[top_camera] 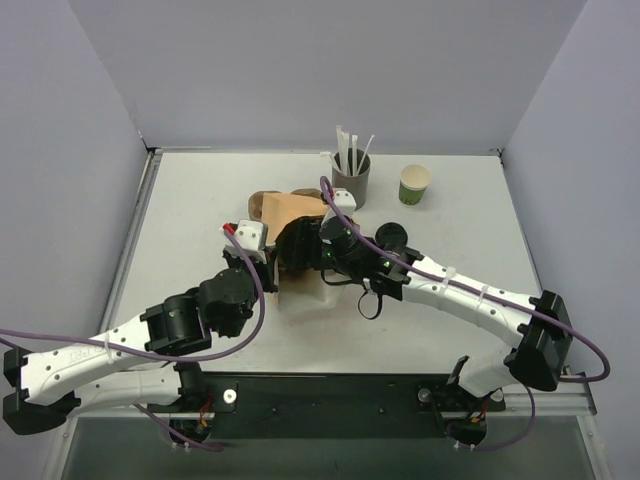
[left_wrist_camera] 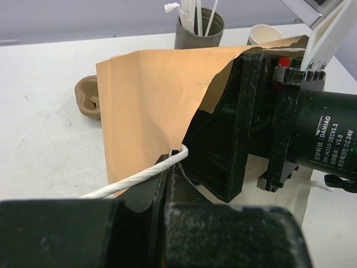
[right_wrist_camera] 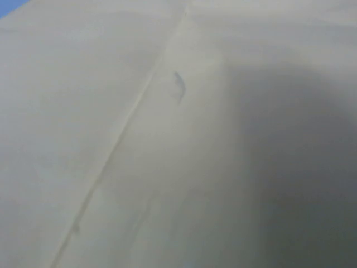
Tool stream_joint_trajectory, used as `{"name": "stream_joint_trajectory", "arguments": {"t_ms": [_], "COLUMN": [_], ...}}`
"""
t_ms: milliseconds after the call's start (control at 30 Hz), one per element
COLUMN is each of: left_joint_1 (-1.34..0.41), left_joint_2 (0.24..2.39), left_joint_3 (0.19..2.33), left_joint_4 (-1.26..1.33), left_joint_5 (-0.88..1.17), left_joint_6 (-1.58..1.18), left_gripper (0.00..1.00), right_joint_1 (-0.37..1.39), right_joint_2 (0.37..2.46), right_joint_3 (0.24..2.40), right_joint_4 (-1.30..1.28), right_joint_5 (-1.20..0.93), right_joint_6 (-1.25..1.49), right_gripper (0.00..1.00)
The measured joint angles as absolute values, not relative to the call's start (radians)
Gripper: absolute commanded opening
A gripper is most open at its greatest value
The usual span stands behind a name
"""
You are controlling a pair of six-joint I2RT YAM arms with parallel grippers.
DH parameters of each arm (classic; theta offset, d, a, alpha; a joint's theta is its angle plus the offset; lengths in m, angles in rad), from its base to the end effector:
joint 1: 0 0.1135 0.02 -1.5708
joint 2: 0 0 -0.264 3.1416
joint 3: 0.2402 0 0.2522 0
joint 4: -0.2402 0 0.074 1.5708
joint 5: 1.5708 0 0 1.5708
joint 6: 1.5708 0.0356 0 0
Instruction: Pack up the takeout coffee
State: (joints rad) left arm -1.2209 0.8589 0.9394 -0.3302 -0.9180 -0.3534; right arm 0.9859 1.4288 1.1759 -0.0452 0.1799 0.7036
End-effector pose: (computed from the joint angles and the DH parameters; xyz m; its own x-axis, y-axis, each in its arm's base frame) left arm 0.0881 -0.1590 0.3693 -0.1856 -0.1045 -0.9770 0.2585 0.9541 -0.1512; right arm 0.1925 0.2792 0.3396 -0.5933 0.2570 -0.7629 -0.4486 0.6814 0.5784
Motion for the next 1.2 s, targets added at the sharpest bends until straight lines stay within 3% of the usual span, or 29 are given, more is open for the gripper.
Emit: {"name": "stream_joint_trajectory", "arguments": {"t_ms": [733, 1200], "left_joint_1": [-1.221, -1.124], "left_joint_2": [0.863, 1.004], "left_joint_3": [0.91, 1.156], "left_joint_4": [-0.239, -0.44], "left_joint_5": [-0.847, -0.686], "left_joint_6": [-0.203, -0.204], "left_gripper": [0.0, 0.0], "right_joint_1": [1.068, 1.082], "right_joint_2": [1.399, 1.399], "right_joint_3": [1.187, 1.126], "right_joint_4": [-0.063, -0.001], "right_joint_5": [0.3, 0.307], "right_joint_6": [0.531, 0.457], "right_gripper": [0.54, 0.54]}}
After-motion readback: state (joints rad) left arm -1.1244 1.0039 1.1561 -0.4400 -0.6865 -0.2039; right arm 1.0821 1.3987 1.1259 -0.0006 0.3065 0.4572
